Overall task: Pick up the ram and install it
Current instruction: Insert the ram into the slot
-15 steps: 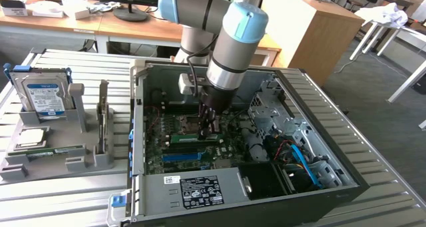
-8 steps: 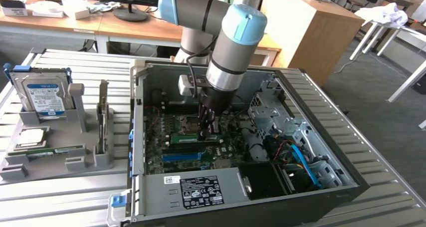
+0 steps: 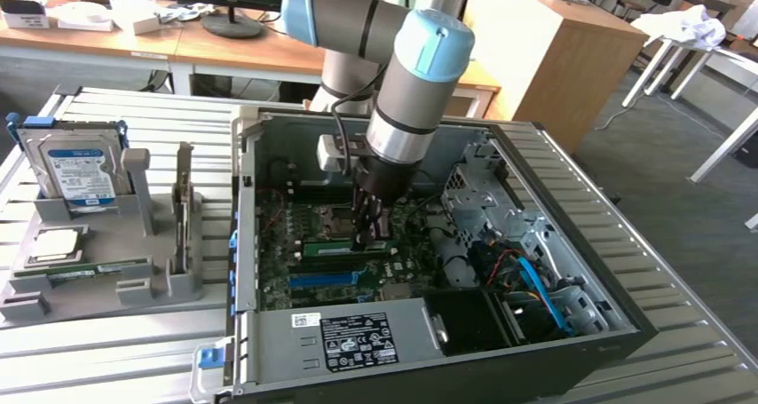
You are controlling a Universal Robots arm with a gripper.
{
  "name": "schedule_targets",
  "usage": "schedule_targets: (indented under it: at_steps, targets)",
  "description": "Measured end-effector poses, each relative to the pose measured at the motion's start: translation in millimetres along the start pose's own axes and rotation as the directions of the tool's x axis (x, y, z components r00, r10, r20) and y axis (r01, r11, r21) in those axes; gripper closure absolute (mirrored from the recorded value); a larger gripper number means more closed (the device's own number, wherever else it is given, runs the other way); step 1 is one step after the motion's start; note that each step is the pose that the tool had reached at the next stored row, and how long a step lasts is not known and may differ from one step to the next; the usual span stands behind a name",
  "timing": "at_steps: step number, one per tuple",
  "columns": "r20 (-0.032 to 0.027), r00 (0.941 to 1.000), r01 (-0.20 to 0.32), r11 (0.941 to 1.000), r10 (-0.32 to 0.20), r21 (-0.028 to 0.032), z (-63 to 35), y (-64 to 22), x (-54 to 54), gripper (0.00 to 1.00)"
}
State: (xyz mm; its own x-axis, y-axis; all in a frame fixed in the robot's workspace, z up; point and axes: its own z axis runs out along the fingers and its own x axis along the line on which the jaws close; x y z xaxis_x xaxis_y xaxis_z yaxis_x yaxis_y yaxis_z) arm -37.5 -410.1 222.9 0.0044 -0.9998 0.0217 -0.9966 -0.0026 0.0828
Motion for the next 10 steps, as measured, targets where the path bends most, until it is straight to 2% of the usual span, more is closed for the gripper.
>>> schedule_targets:
  at_steps: [10]
  targets:
    - [-0.0001,1.0000,0.000,1.0000,0.000,-0.0003,-1.4,-0.3,0.0,0.87]
